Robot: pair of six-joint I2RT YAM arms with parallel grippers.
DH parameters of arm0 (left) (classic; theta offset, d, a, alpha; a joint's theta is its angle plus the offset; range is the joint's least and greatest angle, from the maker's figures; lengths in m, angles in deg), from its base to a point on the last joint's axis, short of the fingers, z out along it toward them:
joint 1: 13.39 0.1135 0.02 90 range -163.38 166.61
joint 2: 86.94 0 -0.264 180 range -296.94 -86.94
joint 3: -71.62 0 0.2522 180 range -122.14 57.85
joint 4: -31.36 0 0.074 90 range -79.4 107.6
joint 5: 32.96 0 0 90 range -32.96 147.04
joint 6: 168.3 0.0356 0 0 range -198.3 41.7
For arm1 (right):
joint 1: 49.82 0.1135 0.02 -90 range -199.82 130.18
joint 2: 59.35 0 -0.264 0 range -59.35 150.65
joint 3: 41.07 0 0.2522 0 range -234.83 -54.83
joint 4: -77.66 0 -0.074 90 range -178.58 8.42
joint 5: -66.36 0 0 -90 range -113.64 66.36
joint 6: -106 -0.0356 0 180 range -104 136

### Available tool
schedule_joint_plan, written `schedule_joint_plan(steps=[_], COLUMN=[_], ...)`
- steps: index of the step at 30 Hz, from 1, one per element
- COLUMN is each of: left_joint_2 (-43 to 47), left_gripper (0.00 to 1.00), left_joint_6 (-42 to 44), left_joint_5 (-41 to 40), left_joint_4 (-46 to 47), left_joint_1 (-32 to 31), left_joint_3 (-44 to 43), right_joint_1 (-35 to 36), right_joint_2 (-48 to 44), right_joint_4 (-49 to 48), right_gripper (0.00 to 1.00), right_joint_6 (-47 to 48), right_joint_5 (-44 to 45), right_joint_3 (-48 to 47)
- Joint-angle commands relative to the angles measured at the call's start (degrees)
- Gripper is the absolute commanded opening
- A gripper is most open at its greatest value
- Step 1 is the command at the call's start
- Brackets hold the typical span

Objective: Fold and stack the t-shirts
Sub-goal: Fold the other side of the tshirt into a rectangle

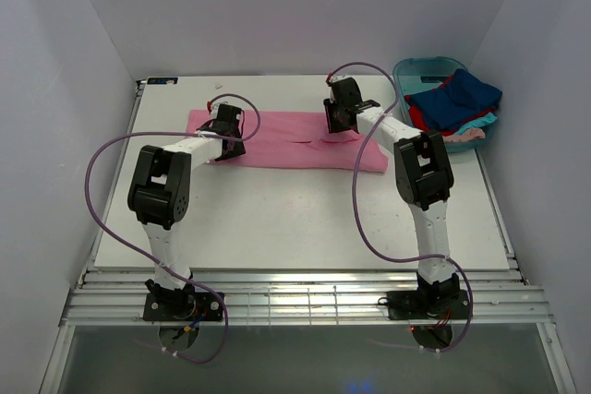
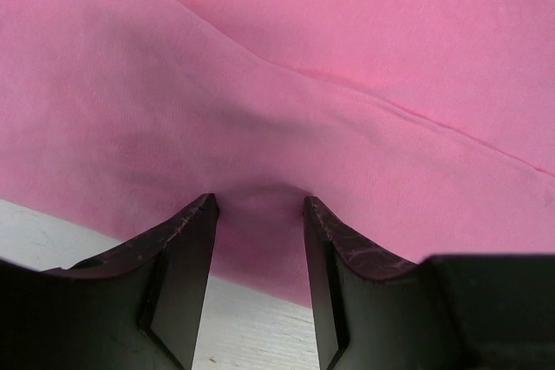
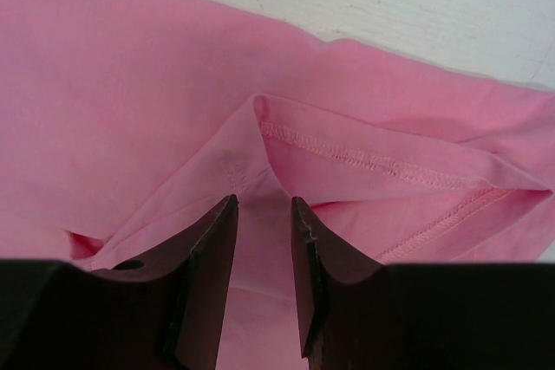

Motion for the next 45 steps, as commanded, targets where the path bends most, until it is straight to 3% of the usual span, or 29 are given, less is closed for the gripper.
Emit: schedule_joint_plan(steps=[1,5,11,15,17,18,24,33,36,39,41,45], left_joint_2=[-0.17,-0.17,-0.08,-0.17,-0.17,-0.08,-0.26,-0.08,-0.08,-0.26,-0.35,-0.61], left_gripper=[0.55,0.55,0.55,0.55,0.54,0.55,0.54,0.54,0.54,0.54,0.54,0.54], left_joint_6=[0.03,-0.06,0.02,-0.06,-0.06,-0.24,-0.06,0.47,0.47,0.38,0.20,0.11], left_joint_5=[0.07,-0.02,-0.28,-0.37,-0.28,-0.28,-0.20,-0.81,-0.81,-0.81,-0.55,-0.55], left_joint_4=[-5.82,-5.73,-5.82,-5.90,-5.91,-5.91,-5.91,-6.35,-6.43,-6.43,-6.43,-6.43], left_joint_1=[-0.22,-0.31,-0.22,-0.22,-0.22,-0.22,-0.22,-0.22,-0.22,-0.22,-0.22,-0.22], left_joint_3=[1.12,1.12,1.38,1.56,1.64,1.73,1.47,0.50,0.33,0.24,0.24,0.33], right_joint_1=[-0.17,-0.17,-0.17,-0.17,-0.17,-0.17,-0.17,-0.17,-0.17,-0.17,-0.17,-0.17], right_joint_2=[0.40,1.10,1.28,1.98,2.07,2.07,3.04,5.85,6.03,5.42,5.06,4.10], right_joint_4=[1.21,1.92,2.01,3.06,3.41,3.33,3.41,4.20,4.29,3.85,3.68,3.59], right_gripper=[0.37,0.35,0.08,0.09,0.15,0.23,0.34,0.38,0.30,0.13,0.08,0.08], right_joint_6=[-0.15,0.29,0.38,0.99,1.52,1.78,3.54,3.19,3.10,3.01,3.01,3.01], right_joint_5=[-1.83,-2.35,-2.35,-1.31,-0.08,0.28,0.90,-0.33,-0.51,-0.86,-1.04,-1.21], right_joint_3=[0.59,0.59,-0.81,-3.79,-5.03,-5.21,-6.26,-6.18,-5.82,-5.82,-6.17,-7.32])
